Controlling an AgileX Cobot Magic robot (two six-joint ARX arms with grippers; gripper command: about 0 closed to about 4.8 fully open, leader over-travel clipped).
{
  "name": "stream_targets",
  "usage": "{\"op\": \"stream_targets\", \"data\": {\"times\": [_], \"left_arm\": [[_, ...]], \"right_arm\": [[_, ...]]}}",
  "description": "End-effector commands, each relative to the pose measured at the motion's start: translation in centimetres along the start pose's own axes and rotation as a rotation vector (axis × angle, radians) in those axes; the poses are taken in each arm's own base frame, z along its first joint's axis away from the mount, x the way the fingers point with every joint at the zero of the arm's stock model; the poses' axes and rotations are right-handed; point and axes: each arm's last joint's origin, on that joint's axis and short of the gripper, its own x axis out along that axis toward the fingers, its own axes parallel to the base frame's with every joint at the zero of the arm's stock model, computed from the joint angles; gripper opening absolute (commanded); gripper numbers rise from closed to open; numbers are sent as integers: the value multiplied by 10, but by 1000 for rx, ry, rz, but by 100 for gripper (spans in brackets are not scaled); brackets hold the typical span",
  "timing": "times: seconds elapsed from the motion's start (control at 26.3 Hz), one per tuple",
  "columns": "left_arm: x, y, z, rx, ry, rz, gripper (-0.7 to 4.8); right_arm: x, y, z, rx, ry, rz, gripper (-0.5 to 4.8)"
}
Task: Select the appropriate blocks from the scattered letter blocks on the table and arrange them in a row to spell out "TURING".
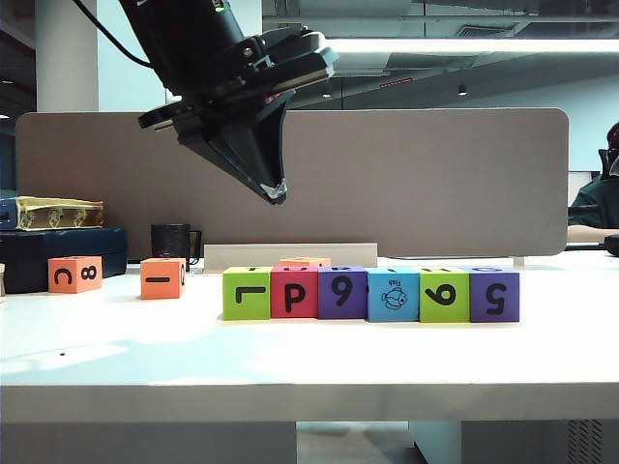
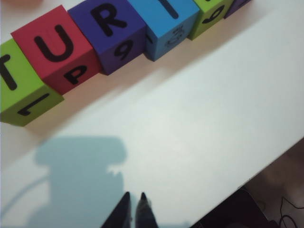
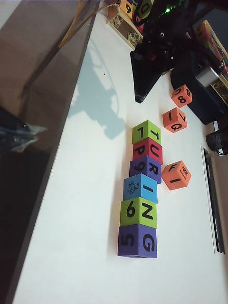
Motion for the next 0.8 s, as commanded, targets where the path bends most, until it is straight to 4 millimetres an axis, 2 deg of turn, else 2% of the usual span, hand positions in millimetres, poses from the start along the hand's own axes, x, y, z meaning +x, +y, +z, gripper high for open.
{"op": "stream_targets", "data": {"times": [0.04, 0.69, 0.8], "left_arm": [[-1, 0, 2, -7, -21, -3, 18], [-1, 0, 2, -8, -21, -4, 18], [-1, 0, 2, -8, -21, -4, 18]], "right_arm": [[-2, 2, 1, -14, -20, 6, -1], [-2, 2, 1, -16, -23, 6, -1], [-3, 4, 10, -58, -107, 27, -1]]}}
